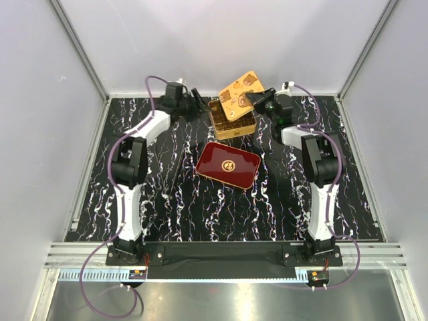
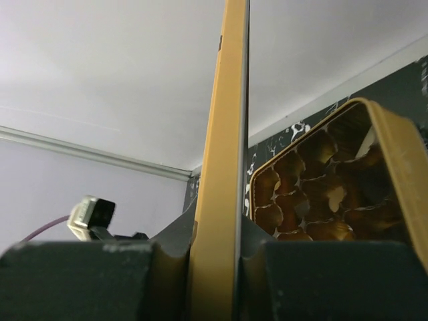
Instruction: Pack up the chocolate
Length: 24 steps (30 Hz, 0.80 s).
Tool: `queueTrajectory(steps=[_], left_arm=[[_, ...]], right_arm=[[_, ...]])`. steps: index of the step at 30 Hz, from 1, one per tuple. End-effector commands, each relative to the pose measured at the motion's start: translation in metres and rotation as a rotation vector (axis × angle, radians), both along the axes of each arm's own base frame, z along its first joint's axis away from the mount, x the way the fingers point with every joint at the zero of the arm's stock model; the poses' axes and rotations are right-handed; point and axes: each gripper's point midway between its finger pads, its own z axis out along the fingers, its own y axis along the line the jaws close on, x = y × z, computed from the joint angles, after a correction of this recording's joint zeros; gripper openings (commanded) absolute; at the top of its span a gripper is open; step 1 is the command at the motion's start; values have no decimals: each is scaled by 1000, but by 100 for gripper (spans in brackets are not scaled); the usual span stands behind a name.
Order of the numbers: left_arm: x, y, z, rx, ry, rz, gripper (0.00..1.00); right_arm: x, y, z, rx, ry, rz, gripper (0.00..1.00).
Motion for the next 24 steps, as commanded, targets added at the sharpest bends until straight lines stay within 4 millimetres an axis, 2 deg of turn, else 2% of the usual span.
queueTrajectory(steps=[1,2,5,8,10,11,24], left_arm=[[23,15,83,-105,-185,-7,66],[26,14,88,-114,-202,-17,66],[33,10,77,-136,-193,-50,66],[41,1,55,-169,-159,-80,64],[42,-4,49,-197,-154,-96,63],[41,-6,37,-201,-128,-100,62],[46,-13,15,-219,-128,-150,60]], right_arm=[[11,20,44,134,-121,16,0],[12,23,43,146,-122,23,0],[16,35,32,170,-105,43,0],[14,45,19,181,-82,63,0],[12,47,14,183,-84,70,0],[11,48,9,185,-72,69,0],[8,56,-16,222,-30,105,0]])
